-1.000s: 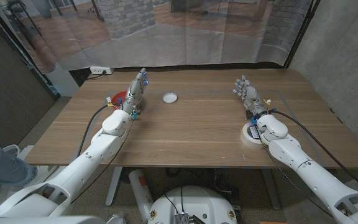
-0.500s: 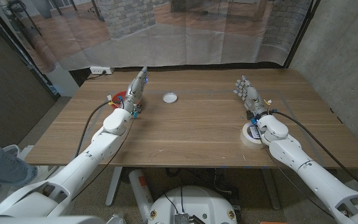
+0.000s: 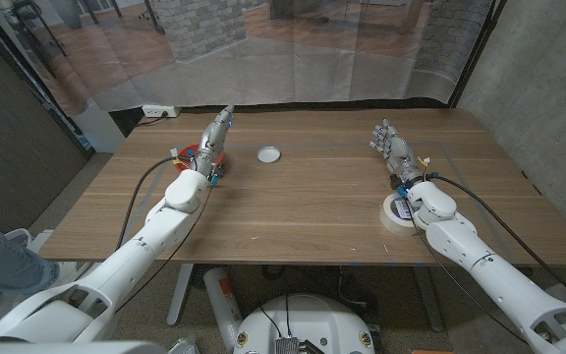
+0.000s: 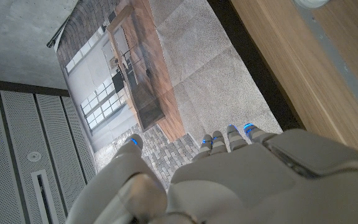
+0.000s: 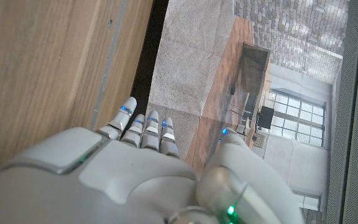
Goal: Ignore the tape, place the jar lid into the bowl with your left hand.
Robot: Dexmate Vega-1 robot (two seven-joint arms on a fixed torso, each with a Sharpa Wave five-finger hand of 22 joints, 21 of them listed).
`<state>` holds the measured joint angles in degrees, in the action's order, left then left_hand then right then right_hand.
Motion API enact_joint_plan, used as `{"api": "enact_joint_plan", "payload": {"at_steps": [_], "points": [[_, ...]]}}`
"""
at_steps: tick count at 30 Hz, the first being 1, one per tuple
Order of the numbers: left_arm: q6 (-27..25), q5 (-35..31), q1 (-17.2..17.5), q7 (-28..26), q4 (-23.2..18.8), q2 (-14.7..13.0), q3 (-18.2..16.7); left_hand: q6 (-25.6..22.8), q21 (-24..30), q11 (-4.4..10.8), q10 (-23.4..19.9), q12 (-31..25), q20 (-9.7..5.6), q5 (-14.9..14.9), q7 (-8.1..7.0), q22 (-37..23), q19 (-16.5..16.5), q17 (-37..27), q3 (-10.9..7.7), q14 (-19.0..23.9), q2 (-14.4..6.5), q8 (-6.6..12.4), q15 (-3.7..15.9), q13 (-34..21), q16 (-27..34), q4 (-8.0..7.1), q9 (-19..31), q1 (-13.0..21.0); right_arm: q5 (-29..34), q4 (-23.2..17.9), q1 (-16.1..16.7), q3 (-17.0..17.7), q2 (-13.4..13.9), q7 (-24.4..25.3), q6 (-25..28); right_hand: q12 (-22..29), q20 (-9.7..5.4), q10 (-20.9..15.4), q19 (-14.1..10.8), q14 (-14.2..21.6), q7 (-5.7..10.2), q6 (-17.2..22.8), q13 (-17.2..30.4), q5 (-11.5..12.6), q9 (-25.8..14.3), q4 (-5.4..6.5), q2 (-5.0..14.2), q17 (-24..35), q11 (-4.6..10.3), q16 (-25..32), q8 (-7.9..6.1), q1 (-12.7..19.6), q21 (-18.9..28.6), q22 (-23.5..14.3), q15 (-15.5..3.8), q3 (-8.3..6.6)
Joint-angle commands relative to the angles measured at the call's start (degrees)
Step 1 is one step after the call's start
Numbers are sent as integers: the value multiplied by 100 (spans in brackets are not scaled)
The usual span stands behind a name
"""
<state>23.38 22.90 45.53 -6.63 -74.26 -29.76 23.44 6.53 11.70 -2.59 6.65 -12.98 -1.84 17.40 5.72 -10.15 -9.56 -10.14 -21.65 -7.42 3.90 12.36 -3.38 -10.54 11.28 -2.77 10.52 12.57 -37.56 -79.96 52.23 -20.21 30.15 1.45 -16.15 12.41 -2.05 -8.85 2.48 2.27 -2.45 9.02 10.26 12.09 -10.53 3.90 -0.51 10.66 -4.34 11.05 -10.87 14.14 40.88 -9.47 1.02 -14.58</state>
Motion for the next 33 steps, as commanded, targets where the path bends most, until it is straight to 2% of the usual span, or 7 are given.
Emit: {"api": "enact_joint_plan", "payload": {"at_steps": [1,17,33], "points": [[-54,-369,-68,-247,-66,-77,47,-41,42,5,-38,-3,-13,21,-6,-17,-162,-9,3,18,-24,49,7,-11,17,41,19,81,0,60,-61,-27,-48,-1,18,21,-147,-60,0,60,-18,41,22,-1,-18,-35,46,2,-23,41,-45,33,-29,-12,7,-13],[-85,-873,-144,-546,-98,-132,159,-102,37,28,-89,3,-4,20,-26,-19,-144,-11,-7,51,-60,46,13,-13,7,70,18,147,22,85,-38,-17,-50,-12,-68,17,-148,-78,-42,83,-11,67,23,-16,-18,-63,64,1,-22,44,-48,49,-85,-14,11,-11],[-3,-1730,-135,-1173,-177,-216,251,-288,50,84,-258,-25,4,24,-80,-21,-61,-12,-31,182,-126,76,48,-16,24,113,18,248,29,-25,26,-15,-47,25,-86,15,-146,-94,-75,110,-10,83,24,-29,-19,-80,73,1,-1,47,-47,51,-138,-15,0,-5]]}}
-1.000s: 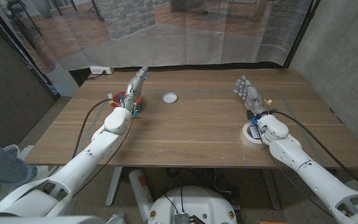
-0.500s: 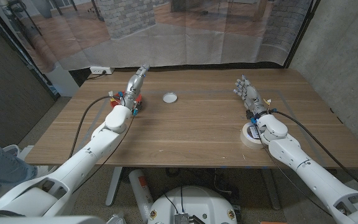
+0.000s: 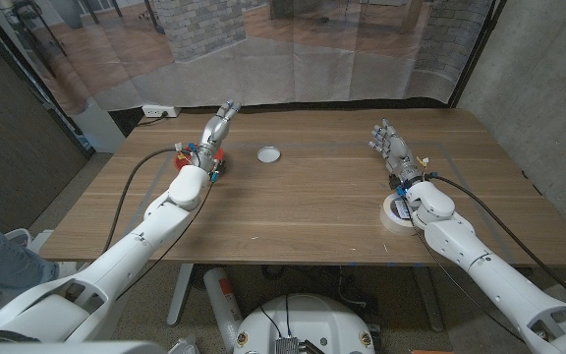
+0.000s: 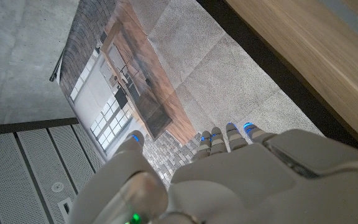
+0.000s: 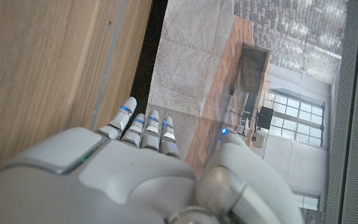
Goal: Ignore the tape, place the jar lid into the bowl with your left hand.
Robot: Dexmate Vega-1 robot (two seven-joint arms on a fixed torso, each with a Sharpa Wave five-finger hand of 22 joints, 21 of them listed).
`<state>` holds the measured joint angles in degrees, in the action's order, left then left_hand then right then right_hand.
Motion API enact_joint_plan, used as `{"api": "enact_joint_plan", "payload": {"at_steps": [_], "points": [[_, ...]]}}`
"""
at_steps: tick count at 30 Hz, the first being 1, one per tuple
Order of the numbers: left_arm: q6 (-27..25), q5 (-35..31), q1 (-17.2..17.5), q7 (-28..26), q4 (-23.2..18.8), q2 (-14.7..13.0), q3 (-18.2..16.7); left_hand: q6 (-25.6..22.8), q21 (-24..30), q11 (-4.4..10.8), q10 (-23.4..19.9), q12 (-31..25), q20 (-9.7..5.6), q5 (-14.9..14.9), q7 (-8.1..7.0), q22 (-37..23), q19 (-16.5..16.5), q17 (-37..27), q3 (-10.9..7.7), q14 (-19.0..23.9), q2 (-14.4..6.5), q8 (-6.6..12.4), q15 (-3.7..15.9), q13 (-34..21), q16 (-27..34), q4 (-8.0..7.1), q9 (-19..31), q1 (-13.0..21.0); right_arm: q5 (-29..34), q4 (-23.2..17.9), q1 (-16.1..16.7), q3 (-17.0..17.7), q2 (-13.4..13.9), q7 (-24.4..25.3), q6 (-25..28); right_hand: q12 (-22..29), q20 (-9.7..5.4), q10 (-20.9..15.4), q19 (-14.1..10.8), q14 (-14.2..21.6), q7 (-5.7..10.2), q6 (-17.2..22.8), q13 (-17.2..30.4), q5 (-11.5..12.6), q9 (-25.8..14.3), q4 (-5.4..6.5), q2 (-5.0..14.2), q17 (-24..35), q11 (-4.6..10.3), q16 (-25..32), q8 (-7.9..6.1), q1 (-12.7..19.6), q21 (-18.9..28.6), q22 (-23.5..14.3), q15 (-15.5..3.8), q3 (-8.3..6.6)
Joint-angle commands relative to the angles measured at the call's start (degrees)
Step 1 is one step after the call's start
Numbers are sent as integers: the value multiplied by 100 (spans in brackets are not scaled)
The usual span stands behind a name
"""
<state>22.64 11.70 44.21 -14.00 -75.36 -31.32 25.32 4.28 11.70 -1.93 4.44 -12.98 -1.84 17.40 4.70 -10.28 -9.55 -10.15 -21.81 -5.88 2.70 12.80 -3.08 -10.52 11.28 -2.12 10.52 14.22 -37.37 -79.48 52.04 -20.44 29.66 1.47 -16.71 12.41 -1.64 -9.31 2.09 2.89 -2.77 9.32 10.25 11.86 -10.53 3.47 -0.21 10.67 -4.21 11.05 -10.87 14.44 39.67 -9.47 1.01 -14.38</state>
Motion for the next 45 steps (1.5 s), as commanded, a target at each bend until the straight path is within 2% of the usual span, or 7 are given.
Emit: {"api": "enact_joint_plan", "payload": {"at_steps": [1,5,23,35,45], "points": [[78,-646,-6,-459,-70,-61,69,-72,50,17,-42,-25,6,24,19,-8,-59,-12,-15,39,-9,33,22,-17,26,50,18,88,6,-80,48,7,-2,29,-24,13,-189,-46,-39,48,18,59,24,-7,-19,-39,43,0,-16,46,-49,22,-20,-16,2,-25],[124,-837,-26,-613,-47,-40,94,-99,50,22,-58,-24,13,26,12,-8,-51,-12,-20,58,-20,36,44,-17,28,57,18,104,4,-75,55,-2,-1,13,-23,13,-185,-50,-44,52,21,60,24,-9,-19,-43,43,0,-31,46,-48,22,-33,-16,2,-23],[-257,-1439,-120,-983,-175,-71,243,-243,23,56,-169,-26,31,35,-20,-10,-76,-13,-73,141,-126,48,51,-21,21,107,20,236,-12,-48,117,28,-37,37,-121,8,-181,-61,-79,64,35,74,25,-17,-20,-62,56,-1,-17,41,-46,28,-94,-18,-6,-20],[-494,-1860,-87,-1301,-350,-171,310,-308,9,112,-284,-38,34,37,-37,-6,-73,-13,-143,206,-194,44,50,-27,17,221,23,441,-17,-31,120,16,-57,8,-151,1,-184,-58,-115,73,45,81,25,-24,-20,-74,61,0,-34,39,-43,25,-135,-19,-4,-14],[-625,-2125,-138,-1460,-383,-215,375,-337,10,103,-320,-32,48,24,-52,-6,-57,-15,-174,217,-215,39,32,-31,6,290,25,556,19,-36,130,18,-64,19,-216,-12,-196,-37,-174,102,37,87,25,-27,-21,-91,67,-2,-19,44,-41,35,-162,-20,-15,-14]]}}
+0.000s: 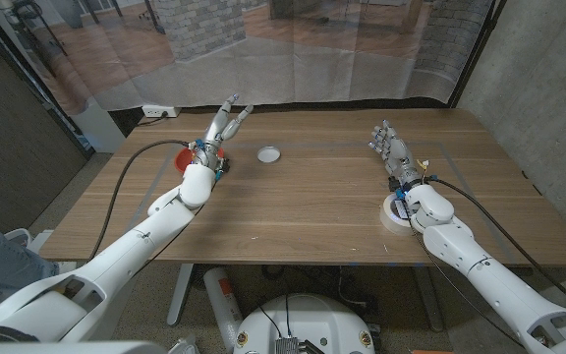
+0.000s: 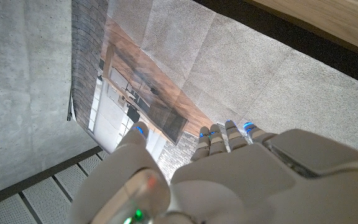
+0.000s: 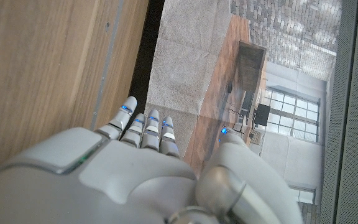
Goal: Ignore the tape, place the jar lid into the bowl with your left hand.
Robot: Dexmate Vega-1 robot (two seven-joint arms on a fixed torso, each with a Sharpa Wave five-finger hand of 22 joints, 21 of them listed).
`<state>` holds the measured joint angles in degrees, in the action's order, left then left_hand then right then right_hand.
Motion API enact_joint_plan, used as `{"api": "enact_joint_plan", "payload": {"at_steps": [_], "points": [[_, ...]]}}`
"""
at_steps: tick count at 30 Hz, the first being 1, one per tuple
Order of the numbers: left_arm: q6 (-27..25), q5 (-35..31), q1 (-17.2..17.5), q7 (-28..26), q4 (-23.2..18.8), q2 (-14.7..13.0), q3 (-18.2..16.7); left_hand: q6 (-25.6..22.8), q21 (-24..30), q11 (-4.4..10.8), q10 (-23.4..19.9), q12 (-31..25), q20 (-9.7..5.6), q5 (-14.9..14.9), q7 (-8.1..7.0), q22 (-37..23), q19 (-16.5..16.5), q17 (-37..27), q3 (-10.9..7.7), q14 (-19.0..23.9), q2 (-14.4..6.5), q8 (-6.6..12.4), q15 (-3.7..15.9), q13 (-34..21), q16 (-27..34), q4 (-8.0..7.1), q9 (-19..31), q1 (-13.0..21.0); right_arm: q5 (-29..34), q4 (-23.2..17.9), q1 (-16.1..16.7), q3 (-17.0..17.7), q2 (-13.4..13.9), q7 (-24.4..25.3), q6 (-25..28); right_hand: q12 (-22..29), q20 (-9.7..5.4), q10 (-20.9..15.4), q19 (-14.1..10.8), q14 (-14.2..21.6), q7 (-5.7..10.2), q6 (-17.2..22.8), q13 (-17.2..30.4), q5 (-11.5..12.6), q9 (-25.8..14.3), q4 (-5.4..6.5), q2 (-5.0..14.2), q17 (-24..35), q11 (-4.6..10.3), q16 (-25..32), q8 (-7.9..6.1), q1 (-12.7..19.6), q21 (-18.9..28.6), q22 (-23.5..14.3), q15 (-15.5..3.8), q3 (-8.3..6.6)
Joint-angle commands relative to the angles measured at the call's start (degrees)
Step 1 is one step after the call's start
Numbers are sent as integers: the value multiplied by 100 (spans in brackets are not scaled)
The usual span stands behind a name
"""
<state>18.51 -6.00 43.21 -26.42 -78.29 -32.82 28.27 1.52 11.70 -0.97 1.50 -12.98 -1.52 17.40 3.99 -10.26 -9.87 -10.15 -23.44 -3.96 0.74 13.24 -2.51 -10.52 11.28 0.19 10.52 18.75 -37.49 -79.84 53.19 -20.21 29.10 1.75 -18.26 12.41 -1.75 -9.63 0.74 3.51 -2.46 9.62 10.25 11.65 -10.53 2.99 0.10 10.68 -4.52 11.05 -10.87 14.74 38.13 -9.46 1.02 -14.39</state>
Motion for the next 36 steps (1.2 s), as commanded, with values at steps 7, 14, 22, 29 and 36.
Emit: {"api": "enact_joint_plan", "payload": {"at_steps": [7,14,22,29,36], "points": [[-456,-477,-134,-155,-154,-106,159,-76,16,5,-43,-27,12,15,17,-8,1,-15,-26,25,-25,-10,-37,-34,-2,100,27,168,4,-1,25,16,6,-19,-58,-11,-187,-15,-67,53,15,58,26,-9,-21,-46,43,-1,24,46,-39,-1,-28,-22,-12,-9],[-584,-583,-240,-117,-137,-126,250,-126,21,21,-72,-26,10,5,11,-8,28,-16,-37,53,-29,-2,-31,-35,1,139,28,230,-26,38,20,26,-30,-21,-81,-10,-187,-24,-89,65,19,63,26,-11,-21,-54,45,-1,22,46,-38,-1,-50,-22,-18,-6],[-733,-753,-354,-65,-156,-187,364,-137,25,34,-90,-23,12,-4,6,-8,49,-17,-45,81,-28,-8,-23,-37,5,170,29,278,-29,-7,49,47,-20,24,-73,-11,-194,-29,-120,86,15,66,26,-13,-21,-61,51,-1,3,50,-37,1,-68,-24,-23,-6],[-895,-832,-392,-5,-239,-250,414,-143,31,23,-105,-19,32,-13,5,-9,76,-17,-51,91,-28,-16,-31,-38,2,198,30,321,-26,-71,88,53,-2,41,-71,-13,-195,-30,-132,94,14,64,26,-15,-21,-65,53,0,5,50,-35,-2,-87,-24,-20,-3],[-1066,-946,-422,48,-330,-306,480,-132,32,22,-105,-9,51,-24,-5,-10,91,-18,-54,99,-24,-30,-27,-40,-2,226,31,362,-11,-115,129,58,16,41,-101,-16,-191,-26,-141,97,22,66,26,-16,-22,-69,54,1,12,48,-34,-4,-103,-25,-10,0]]}}
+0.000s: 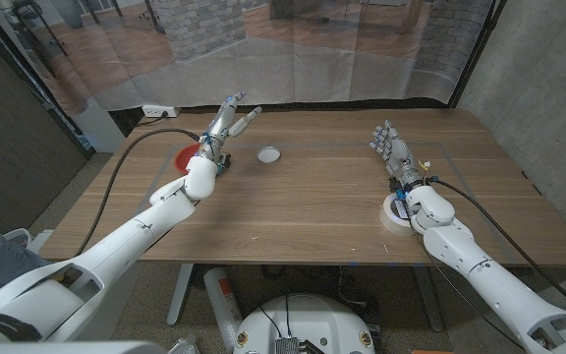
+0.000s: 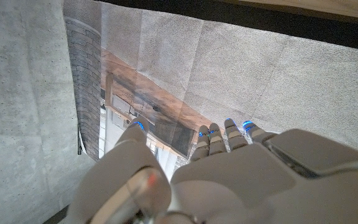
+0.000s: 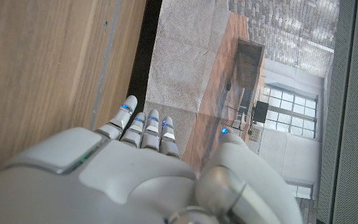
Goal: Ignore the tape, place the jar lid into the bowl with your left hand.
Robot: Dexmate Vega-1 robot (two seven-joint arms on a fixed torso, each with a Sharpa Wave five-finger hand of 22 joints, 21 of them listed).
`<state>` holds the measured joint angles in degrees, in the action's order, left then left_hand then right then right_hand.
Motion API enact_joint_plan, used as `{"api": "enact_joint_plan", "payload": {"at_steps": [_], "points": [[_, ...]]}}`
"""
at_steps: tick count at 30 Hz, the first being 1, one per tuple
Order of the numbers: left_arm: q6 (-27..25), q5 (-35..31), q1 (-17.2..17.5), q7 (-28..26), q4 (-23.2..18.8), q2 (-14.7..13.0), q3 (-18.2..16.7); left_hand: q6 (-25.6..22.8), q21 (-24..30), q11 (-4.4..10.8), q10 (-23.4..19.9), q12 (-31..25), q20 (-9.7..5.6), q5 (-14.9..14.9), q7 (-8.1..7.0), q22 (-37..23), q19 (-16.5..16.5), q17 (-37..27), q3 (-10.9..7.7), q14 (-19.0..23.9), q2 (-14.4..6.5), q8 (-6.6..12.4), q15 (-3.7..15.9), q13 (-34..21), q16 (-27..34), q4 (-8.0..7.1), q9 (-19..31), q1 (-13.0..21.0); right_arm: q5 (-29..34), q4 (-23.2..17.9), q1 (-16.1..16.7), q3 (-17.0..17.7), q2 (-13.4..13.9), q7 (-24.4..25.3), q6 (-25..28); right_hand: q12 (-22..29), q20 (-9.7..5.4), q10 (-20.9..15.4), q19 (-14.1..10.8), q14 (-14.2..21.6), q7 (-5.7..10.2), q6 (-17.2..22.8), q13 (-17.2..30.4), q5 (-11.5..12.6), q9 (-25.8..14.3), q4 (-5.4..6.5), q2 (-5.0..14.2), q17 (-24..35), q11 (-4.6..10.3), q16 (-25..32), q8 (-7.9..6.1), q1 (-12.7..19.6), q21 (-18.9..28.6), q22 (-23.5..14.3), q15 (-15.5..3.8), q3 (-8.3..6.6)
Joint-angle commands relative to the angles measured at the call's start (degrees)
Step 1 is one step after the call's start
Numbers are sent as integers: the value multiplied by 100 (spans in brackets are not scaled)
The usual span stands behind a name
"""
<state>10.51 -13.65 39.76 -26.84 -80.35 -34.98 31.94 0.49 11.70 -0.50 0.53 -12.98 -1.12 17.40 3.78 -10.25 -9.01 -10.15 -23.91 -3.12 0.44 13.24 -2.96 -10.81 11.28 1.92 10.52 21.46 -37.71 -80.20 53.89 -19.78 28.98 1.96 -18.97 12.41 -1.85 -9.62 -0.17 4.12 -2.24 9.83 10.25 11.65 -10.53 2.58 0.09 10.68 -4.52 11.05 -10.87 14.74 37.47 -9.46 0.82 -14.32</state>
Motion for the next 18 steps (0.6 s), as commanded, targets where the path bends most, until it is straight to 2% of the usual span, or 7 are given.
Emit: {"api": "enact_joint_plan", "payload": {"at_steps": [1,9,18], "points": [[-299,-200,-80,102,-142,-101,122,-24,32,-16,-8,-8,19,-26,13,-10,6,-18,-7,14,6,-34,19,-11,-3,56,32,96,5,-92,68,18,28,30,-22,-20,-179,-20,-50,37,1,46,26,-17,-22,-30,55,0,10,47,-35,-2,-43,-26,10,-7],[-682,-302,-97,257,-336,-184,172,66,29,-44,48,30,39,-45,6,-12,18,-21,-3,2,28,-86,11,-14,-18,103,34,159,-30,-160,128,44,34,58,-19,-13,-170,-43,-63,51,27,60,26,-19,-22,-37,61,1,1,48,-38,-4,-73,-27,12,-4],[-909,-439,-171,277,-366,-188,267,175,17,-47,109,66,104,-66,9,-16,4,-26,6,-67,47,-139,-55,-18,-47,138,37,205,-60,-177,172,59,22,67,-33,-7,-160,-67,-92,68,61,71,26,-21,-22,-49,61,-1,10,48,-40,-1,-98,-28,-3,-1]]}}
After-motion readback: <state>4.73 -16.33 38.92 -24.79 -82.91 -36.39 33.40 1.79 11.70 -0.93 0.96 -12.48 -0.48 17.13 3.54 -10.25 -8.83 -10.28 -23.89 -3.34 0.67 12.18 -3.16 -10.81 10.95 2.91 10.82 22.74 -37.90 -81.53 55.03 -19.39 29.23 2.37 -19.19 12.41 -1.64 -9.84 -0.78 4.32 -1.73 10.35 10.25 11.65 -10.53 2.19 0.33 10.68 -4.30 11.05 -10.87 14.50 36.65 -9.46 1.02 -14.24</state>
